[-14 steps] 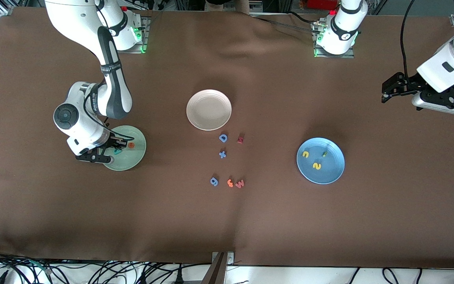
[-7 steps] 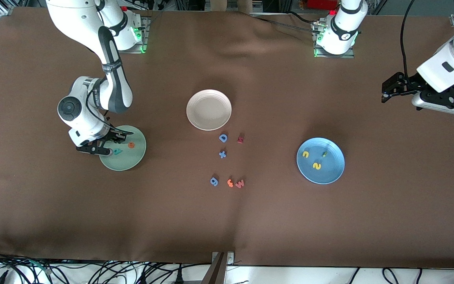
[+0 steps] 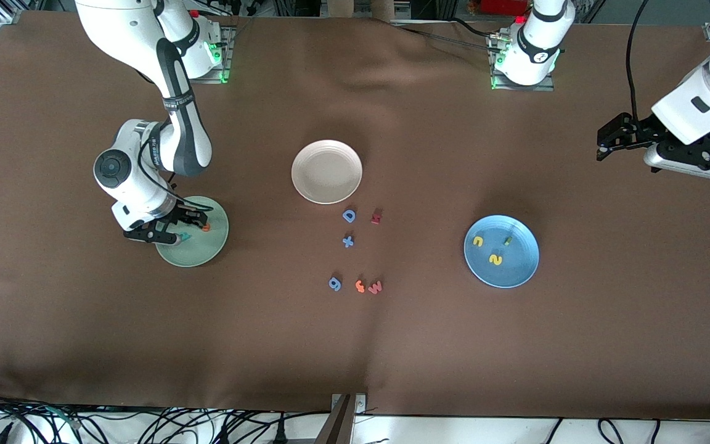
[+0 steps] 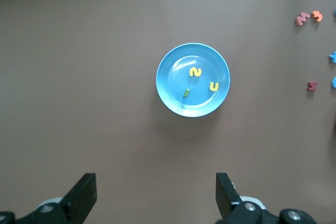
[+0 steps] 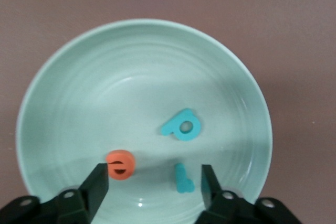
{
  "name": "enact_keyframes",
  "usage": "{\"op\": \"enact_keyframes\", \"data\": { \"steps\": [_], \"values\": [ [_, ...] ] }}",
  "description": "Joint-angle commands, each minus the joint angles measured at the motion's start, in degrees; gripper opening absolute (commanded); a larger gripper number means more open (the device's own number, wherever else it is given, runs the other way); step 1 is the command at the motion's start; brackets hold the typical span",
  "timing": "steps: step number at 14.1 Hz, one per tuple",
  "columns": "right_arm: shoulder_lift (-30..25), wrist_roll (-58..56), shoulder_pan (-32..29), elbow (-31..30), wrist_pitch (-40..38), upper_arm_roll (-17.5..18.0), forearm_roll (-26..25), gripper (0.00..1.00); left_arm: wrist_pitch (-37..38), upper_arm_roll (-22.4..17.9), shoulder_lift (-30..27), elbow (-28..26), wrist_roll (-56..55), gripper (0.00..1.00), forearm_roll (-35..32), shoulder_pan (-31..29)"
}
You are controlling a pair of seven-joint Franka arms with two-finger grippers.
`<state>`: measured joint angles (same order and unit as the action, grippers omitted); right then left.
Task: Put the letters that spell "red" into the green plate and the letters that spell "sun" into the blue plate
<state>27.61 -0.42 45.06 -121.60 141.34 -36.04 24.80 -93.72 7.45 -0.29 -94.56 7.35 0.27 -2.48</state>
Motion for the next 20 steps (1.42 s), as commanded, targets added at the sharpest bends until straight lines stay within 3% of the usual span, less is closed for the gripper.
{"op": "enact_keyframes", "data": {
  "steps": [1, 3, 6, 8, 10, 15, 20],
  "values": [
    [-2.6, -0.5, 0.0, 6.2, -11.1, -3.4, 1.0, 0.88, 1.5, 0.2, 0.7, 1.8, 1.2, 1.00, 0.5, -0.3],
    [-2.4, -0.4, -0.2, 13.1, -21.9, -6.5, 0.9, 0.88, 1.5, 0.2, 0.7, 1.8, 1.2, 1.00, 0.5, -0.4],
    [-2.3, -0.7, -0.3, 21.1, -30.1, -9.6, -0.8, 0.90, 1.5, 0.2, 0.7, 1.8, 1.2, 1.00, 0.5, -0.4],
    [-1.8, -0.5, -1.2, 29.7, -39.3, -10.8, -3.1, 0.90, 1.5, 0.2, 0.7, 1.8, 1.2, 1.00, 0.6, -0.4],
    [-1.3, 0.0, -1.7, 36.2, -47.4, -12.6, -2.9, 0.95, 1.6, 0.2, 0.7, 1.8, 1.2, 1.00, 0.6, -0.4],
    [-1.9, 0.2, -1.6, 46.3, -56.0, -15.6, -2.8, 0.99, 1.8, 0.1, 0.7, 1.8, 1.3, 1.00, 0.5, -0.4],
    [-2.0, -0.3, -1.5, 48.3, -57.6, -17.0, -2.9, 0.99, 1.9, 0.1, 0.7, 1.8, 1.3, 1.00, 0.6, -0.4]
  ]
}}
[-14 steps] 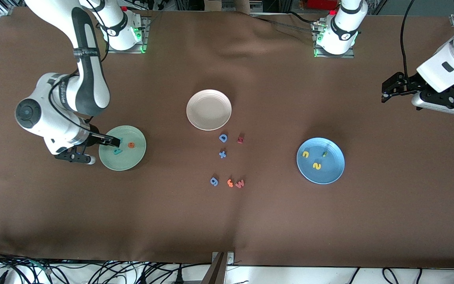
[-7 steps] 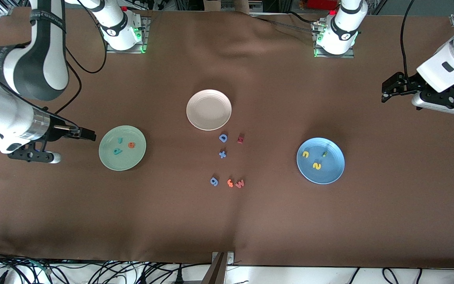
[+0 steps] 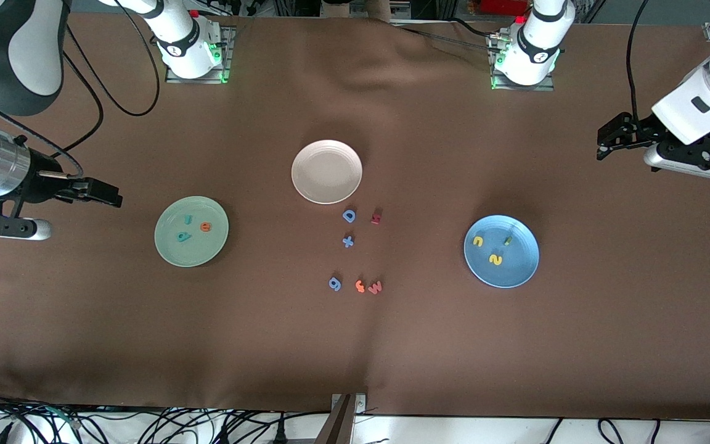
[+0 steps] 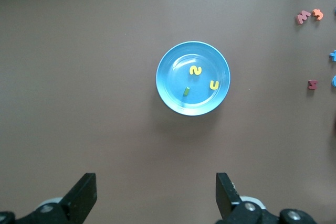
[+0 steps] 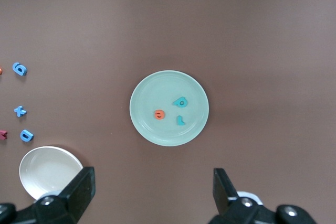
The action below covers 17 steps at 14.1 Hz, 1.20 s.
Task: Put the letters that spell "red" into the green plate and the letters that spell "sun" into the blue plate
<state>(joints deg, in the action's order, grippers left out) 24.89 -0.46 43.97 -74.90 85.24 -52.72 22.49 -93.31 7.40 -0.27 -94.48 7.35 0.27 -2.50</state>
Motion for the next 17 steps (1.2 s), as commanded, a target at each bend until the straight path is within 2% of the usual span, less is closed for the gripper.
{"op": "enact_keyframes", "data": {
  "steps": [1, 3, 4, 5, 8, 10, 12, 14, 15, 17],
  "values": [
    [0.7, 0.0, -0.4, 1.5, -1.4, 0.0, -0.6, 0.99, 1.5, 0.2, 0.7, 1.8, 1.3, 1.00, 0.6, -0.4],
    [0.8, 0.7, -1.7, 1.5, -1.0, 1.3, -1.0, 0.99, 1.5, 0.1, 0.7, 1.8, 1.3, 1.00, 0.5, -0.4],
    [1.0, 0.7, -3.5, 1.4, -0.7, 3.7, -1.1, 0.99, 1.5, 0.1, 0.7, 1.8, 1.3, 1.00, 0.6, -0.4],
    [1.0, 0.8, -6.9, 1.5, -0.6, 7.5, -2.6, 0.99, 1.5, 0.1, 0.7, 1.8, 1.3, 1.00, 0.6, -0.4],
    [-1.8, 1.0, -19.1, 1.2, 2.5, 24.6, -11.3, 0.99, 1.6, 0.2, 0.7, 1.8, 1.3, 1.00, 0.6, -0.4],
    [-3.4, 1.0, -28.4, 0.9, 3.0, 35.4, -14.9, 0.99, 1.6, 0.2, 0.7, 1.8, 1.3, 1.00, 0.5, -0.4],
    [-4.7, 3.6, -35.1, 0.3, 3.4, 43.8, -19.7, 0.99, 1.6, 0.1, 0.7, 1.8, 1.3, 1.00, 0.6, -0.4],
    [-8.7, 3.9, -44.9, -5.6, 8.2, 55.7, -23.2, 0.99, 1.6, 0.1, 0.7, 1.8, 1.4, 1.00, 0.5, -0.5],
    [-11.0, 5.1, -47.1, -8.8, 10.7, 58.9, -25.0, 0.99, 1.6, 0.1, 0.7, 1.8, 1.4, 1.00, 0.6, -0.5],
    [-11.7, 7.2, -47.7, -10.1, 11.3, 59.9, -25.5, 0.99, 1.6, 0.1, 0.7, 1.8, 1.4, 1.00, 0.5, -0.4]
  ]
}}
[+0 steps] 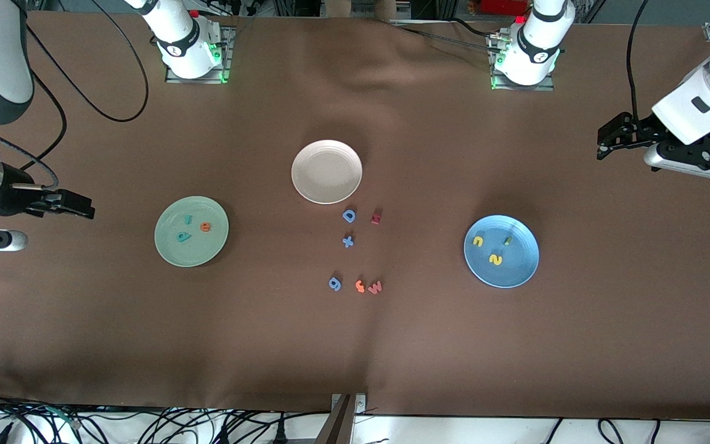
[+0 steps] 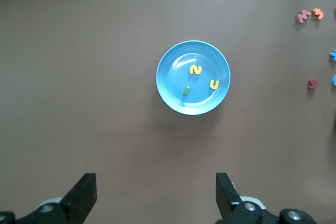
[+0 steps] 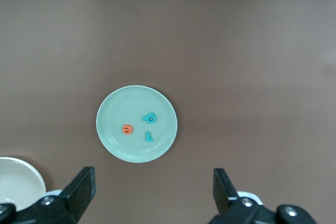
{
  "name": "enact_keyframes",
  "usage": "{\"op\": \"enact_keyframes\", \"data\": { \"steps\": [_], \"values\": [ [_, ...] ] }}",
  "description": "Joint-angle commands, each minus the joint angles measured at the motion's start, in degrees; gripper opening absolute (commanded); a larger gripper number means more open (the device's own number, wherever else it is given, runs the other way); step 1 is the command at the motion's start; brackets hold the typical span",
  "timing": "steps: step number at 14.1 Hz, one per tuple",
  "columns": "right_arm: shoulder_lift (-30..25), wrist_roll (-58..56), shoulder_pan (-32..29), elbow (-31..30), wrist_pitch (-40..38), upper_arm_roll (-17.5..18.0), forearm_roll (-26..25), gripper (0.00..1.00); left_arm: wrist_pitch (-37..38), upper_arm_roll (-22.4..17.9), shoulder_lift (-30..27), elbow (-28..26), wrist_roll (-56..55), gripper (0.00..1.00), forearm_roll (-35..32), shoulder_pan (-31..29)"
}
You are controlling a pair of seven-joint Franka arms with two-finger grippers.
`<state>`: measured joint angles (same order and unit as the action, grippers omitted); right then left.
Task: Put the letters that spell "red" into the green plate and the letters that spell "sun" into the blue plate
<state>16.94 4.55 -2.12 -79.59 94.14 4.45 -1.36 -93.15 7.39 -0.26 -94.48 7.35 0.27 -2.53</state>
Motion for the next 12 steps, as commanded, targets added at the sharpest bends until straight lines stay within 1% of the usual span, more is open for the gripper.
{"op": "enact_keyframes", "data": {
  "steps": [1, 4, 12],
  "values": [
    [-3.8, 2.2, -1.6, -5.3, 2.6, 2.8, -1.6, 0.99, 1.4, 0.1, 0.7, 1.8, 1.4, 1.00, 0.5, -0.4],
    [-3.7, 2.3, -1.6, -5.1, 3.3, 2.8, -2.2, 0.99, 1.4, 0.1, 0.7, 1.8, 1.4, 1.00, 0.5, -0.5],
    [-3.8, 3.3, -1.5, -4.9, 3.8, 3.2, -1.4, 0.99, 1.4, 0.1, 0.7, 1.8, 1.4, 1.00, 0.5, -0.4]
  ]
}}
